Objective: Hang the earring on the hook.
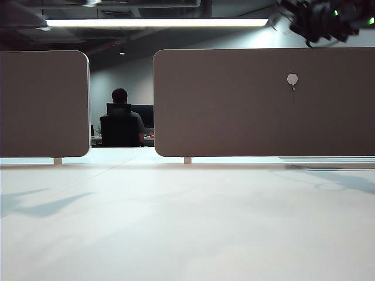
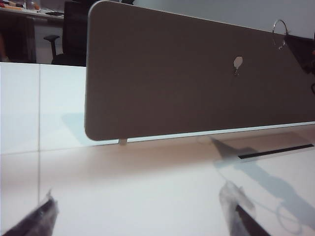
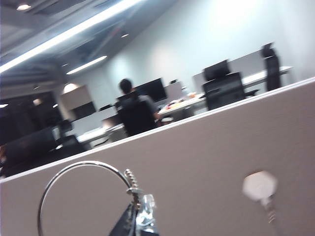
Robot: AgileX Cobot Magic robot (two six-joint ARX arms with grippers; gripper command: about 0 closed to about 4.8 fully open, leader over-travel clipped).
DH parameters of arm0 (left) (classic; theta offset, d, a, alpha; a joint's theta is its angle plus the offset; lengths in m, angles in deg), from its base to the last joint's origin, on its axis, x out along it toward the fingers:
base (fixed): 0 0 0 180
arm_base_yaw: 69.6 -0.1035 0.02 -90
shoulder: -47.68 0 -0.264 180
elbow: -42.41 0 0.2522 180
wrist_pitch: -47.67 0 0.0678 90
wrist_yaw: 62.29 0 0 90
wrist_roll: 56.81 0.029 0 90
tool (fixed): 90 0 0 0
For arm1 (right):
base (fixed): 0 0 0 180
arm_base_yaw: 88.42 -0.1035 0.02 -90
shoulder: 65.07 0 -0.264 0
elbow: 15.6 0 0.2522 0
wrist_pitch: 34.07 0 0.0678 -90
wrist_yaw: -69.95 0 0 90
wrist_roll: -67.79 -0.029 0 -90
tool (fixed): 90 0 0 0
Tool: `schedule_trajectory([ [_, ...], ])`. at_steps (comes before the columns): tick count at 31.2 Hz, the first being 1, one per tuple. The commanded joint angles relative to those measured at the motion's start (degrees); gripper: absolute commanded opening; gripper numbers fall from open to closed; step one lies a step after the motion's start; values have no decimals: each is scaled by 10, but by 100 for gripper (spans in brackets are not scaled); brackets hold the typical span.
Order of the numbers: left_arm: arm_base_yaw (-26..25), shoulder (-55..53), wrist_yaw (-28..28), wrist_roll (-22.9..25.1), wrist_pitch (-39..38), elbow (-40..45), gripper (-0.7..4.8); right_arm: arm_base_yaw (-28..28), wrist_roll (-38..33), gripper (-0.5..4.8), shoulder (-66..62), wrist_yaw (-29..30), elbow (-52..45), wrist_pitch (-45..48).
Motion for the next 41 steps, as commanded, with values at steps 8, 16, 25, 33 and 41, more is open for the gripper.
schedule_trajectory([
  [8,0,-310,6,0,45,-238,479,19,85,-6,-143,-97,162,-6],
  [16,0,-406,30,0,49,-318,479,66,69,-6,-240,-58,242,-42],
  [25,1,-424,32,0,52,-317,479,57,99,-6,-319,-24,376,-111],
  [33,1,-424,33,0,52,-317,479,57,109,-6,-341,-50,381,-144],
  [41,0,-424,35,0,52,-317,479,57,111,-6,-353,-50,381,-157],
])
